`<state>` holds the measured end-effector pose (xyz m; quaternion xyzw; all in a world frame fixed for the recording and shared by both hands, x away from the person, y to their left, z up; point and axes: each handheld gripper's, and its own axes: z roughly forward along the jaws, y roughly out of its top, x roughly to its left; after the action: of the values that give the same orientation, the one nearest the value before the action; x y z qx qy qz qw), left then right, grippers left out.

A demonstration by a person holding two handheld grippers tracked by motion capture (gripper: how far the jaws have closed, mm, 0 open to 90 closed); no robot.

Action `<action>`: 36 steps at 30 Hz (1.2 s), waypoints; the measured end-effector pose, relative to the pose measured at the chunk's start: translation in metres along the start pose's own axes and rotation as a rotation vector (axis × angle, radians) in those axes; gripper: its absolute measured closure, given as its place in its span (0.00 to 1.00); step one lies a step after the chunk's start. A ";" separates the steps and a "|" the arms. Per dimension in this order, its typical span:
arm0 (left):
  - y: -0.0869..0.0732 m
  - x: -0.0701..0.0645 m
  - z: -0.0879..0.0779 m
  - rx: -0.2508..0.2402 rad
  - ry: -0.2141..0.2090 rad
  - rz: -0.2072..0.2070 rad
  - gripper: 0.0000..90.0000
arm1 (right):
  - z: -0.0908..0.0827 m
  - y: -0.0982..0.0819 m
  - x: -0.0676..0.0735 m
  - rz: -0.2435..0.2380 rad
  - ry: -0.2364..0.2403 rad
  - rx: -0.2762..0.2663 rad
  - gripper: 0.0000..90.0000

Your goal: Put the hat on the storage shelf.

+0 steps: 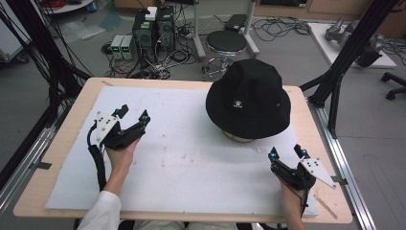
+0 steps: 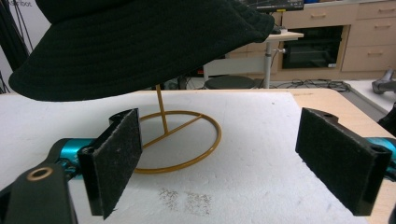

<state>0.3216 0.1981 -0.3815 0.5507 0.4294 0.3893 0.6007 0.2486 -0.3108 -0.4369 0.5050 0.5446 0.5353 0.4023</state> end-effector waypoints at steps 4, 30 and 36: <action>-0.007 0.004 -0.009 0.000 0.026 0.008 0.28 | 0.000 0.000 0.000 0.004 -0.001 0.003 0.15; -0.033 0.018 -0.051 0.042 0.040 0.016 0.29 | 0.002 -0.001 0.002 -0.011 0.004 0.014 0.15; -0.035 0.023 -0.053 0.043 0.052 0.010 0.29 | 0.002 -0.001 0.002 -0.011 0.006 0.018 0.15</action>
<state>0.2787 0.2340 -0.4201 0.5553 0.4506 0.3970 0.5753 0.2500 -0.3085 -0.4379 0.5040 0.5532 0.5298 0.3991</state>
